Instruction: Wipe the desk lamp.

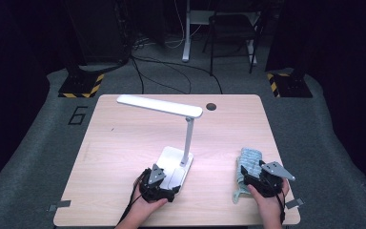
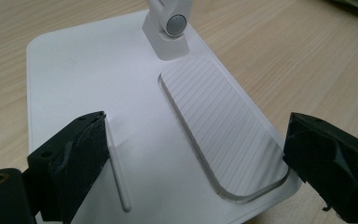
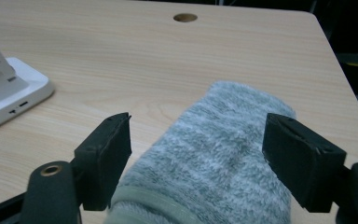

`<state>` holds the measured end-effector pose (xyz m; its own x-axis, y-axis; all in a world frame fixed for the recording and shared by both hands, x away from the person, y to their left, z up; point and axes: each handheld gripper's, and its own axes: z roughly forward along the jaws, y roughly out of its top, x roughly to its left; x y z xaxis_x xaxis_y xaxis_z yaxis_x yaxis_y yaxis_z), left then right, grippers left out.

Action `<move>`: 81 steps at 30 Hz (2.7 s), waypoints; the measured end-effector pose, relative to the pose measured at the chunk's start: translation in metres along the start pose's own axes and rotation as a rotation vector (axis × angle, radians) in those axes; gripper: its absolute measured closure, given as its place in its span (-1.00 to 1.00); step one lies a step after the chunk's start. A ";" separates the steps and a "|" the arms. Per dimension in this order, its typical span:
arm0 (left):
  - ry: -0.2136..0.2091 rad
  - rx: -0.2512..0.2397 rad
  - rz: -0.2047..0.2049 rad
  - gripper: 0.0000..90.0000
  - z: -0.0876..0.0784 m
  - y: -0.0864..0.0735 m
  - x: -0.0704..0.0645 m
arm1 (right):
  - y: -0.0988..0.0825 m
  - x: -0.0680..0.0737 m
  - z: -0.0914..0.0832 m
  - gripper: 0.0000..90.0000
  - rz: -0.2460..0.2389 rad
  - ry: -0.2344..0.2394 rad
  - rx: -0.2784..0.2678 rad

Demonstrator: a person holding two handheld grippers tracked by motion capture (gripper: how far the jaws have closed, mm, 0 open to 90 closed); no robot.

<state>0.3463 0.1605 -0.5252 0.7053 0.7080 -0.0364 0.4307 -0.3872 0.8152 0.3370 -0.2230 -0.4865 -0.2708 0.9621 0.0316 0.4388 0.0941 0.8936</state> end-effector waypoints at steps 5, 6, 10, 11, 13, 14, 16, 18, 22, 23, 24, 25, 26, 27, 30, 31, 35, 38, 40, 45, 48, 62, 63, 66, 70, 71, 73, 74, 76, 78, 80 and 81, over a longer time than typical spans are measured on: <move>0.001 0.001 0.002 -0.85 0.000 0.000 0.000 | -0.005 -0.005 0.009 -0.58 0.009 -0.039 0.066; 0.001 0.000 0.001 -0.85 0.000 0.000 0.000 | -0.006 -0.006 0.011 -0.58 0.013 -0.050 0.079; 0.001 0.000 0.001 -0.85 0.000 0.000 0.000 | -0.011 -0.016 0.024 -0.57 0.052 -0.069 0.134; 0.001 0.000 0.001 -0.85 0.000 0.000 0.000 | -0.012 -0.017 0.026 -0.56 0.068 -0.063 0.149; 0.001 0.000 0.001 -0.85 0.000 0.000 0.000 | -0.015 -0.018 0.030 -0.55 0.072 -0.058 0.156; 0.001 0.000 0.001 -0.85 0.000 0.000 0.000 | -0.016 -0.018 0.031 -0.55 0.077 -0.057 0.164; 0.001 0.001 0.002 -0.85 0.000 0.000 0.000 | -0.017 -0.016 0.033 -0.55 0.062 -0.055 0.175; 0.001 0.000 0.002 -0.85 0.000 0.000 0.000 | -0.018 -0.013 0.034 -0.55 0.051 -0.051 0.194; 0.000 0.000 0.001 -0.85 0.000 0.000 0.000 | -0.020 -0.013 0.035 -0.58 0.038 -0.060 0.209; 0.001 0.000 0.002 -0.85 0.000 0.000 0.000 | -0.021 -0.013 0.036 -0.59 0.044 -0.063 0.217; 0.001 0.001 0.002 -0.85 0.000 0.000 0.000 | -0.021 -0.013 0.036 -0.59 0.048 -0.062 0.219; 0.000 0.000 0.002 -0.85 0.000 0.000 0.000 | -0.021 -0.013 0.036 -0.59 0.049 -0.062 0.217; 0.000 0.000 0.001 -0.85 0.000 0.000 0.000 | -0.022 -0.013 0.036 -0.59 0.048 -0.065 0.218; 0.000 0.000 0.001 -0.85 0.000 0.000 0.000 | -0.022 -0.012 0.036 -0.58 0.043 -0.069 0.223; -0.001 0.000 0.001 -0.85 0.000 0.000 0.000 | -0.022 -0.011 0.037 -0.55 0.045 -0.068 0.226; 0.003 -0.004 0.006 -0.85 0.000 0.000 0.001 | -0.022 -0.011 0.038 -0.52 0.049 -0.063 0.226; 0.001 -0.005 0.001 -0.85 0.000 0.000 0.000 | -0.022 -0.010 0.038 -0.35 0.034 -0.042 0.234; 0.004 -0.008 -0.001 -0.85 0.001 0.000 0.000 | -0.021 -0.008 0.038 -0.14 0.019 -0.015 0.236; 0.008 -0.012 0.000 -0.85 0.001 0.000 0.000 | -0.020 -0.006 0.038 0.00 0.009 -0.002 0.241; 0.014 -0.015 -0.004 -0.85 0.001 0.000 -0.001 | -0.019 -0.001 0.038 0.27 -0.006 0.029 0.245; 0.012 -0.008 -0.003 -0.85 0.001 0.000 -0.001 | -0.017 0.006 0.040 0.36 0.012 0.062 0.244; 0.024 -0.015 -0.004 -0.84 0.002 0.000 -0.001 | 0.017 0.064 0.045 0.38 -0.084 0.182 0.188; 0.019 -0.012 -0.007 -0.84 0.001 0.000 -0.001 | 0.018 0.068 0.047 0.38 -0.077 0.193 0.184; 0.021 -0.012 -0.007 -0.84 0.001 0.000 -0.001 | 0.024 0.081 0.053 0.38 -0.060 0.221 0.178; 0.024 -0.012 -0.004 -0.84 0.001 0.000 -0.001 | 0.031 0.097 0.065 0.38 -0.080 0.212 0.205; 0.024 -0.012 -0.004 -0.84 0.001 0.000 -0.001 | 0.033 0.100 0.069 0.38 -0.076 0.209 0.220; 0.024 -0.012 -0.004 -0.84 0.001 0.000 -0.001 | 0.034 0.104 0.076 0.38 -0.073 0.205 0.240; 0.024 -0.012 -0.004 -0.84 0.001 0.000 -0.001 | 0.035 0.106 0.079 0.38 -0.067 0.212 0.243; 0.024 -0.012 -0.004 -0.84 0.001 0.000 -0.001 | 0.035 0.112 0.086 0.38 -0.071 0.209 0.259; 0.024 -0.012 -0.005 -0.84 0.001 0.000 -0.001 | 0.034 0.116 0.090 0.38 -0.063 0.211 0.276; 0.024 -0.011 -0.004 -0.84 0.001 0.000 -0.001 | 0.033 0.119 0.093 0.38 -0.054 0.225 0.282; 0.025 -0.012 -0.004 -0.84 0.001 0.000 -0.002 | 0.033 0.121 0.093 0.37 -0.055 0.237 0.277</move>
<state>0.3461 0.1586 -0.5259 0.6892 0.7242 -0.0258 0.4271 -0.3772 0.8218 0.3987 -0.0796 -0.4952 -0.4768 0.8709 0.1191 0.6251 0.2407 0.7425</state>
